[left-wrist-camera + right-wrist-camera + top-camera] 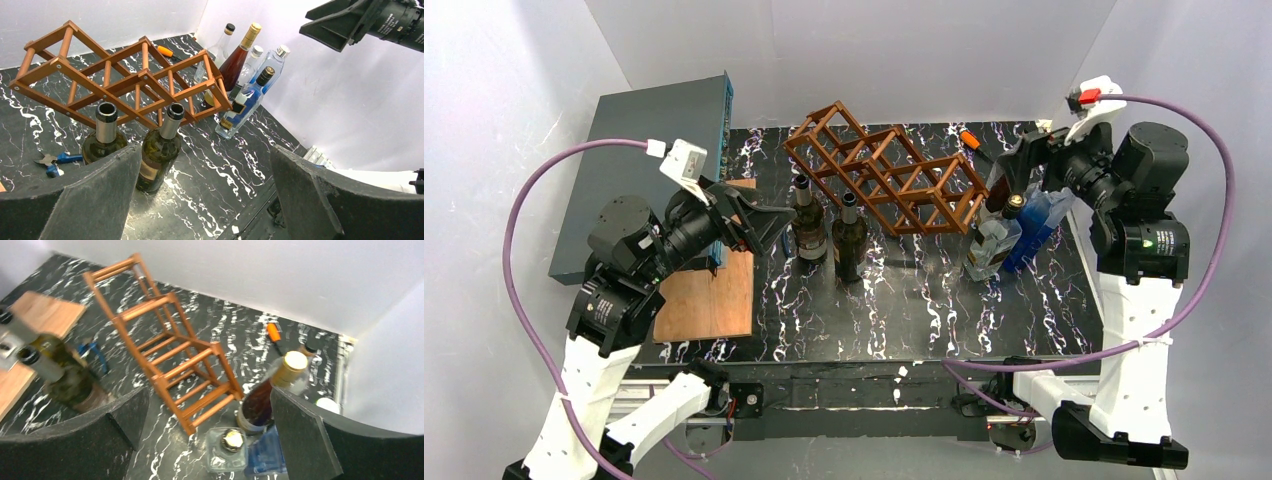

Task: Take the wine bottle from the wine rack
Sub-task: Reset both arms

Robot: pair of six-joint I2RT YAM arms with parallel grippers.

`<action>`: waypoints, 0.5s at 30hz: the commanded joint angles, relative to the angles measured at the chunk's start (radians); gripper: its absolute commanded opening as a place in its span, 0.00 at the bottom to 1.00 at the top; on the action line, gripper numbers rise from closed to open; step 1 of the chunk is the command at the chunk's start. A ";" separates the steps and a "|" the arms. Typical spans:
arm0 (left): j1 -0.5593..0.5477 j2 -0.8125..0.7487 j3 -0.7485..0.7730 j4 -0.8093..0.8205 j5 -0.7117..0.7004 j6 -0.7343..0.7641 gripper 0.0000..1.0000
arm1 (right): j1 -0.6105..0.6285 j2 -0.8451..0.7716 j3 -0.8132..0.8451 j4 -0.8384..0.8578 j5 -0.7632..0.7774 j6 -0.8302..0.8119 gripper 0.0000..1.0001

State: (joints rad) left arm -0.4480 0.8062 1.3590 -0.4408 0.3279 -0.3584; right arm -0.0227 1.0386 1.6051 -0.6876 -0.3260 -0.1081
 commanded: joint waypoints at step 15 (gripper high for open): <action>0.003 -0.004 -0.020 0.032 -0.003 0.012 0.99 | -0.012 -0.030 -0.033 0.040 -0.294 -0.007 1.00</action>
State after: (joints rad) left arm -0.4480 0.8089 1.3479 -0.4274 0.3279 -0.3588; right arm -0.0341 1.0271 1.5738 -0.6800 -0.4194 -0.1040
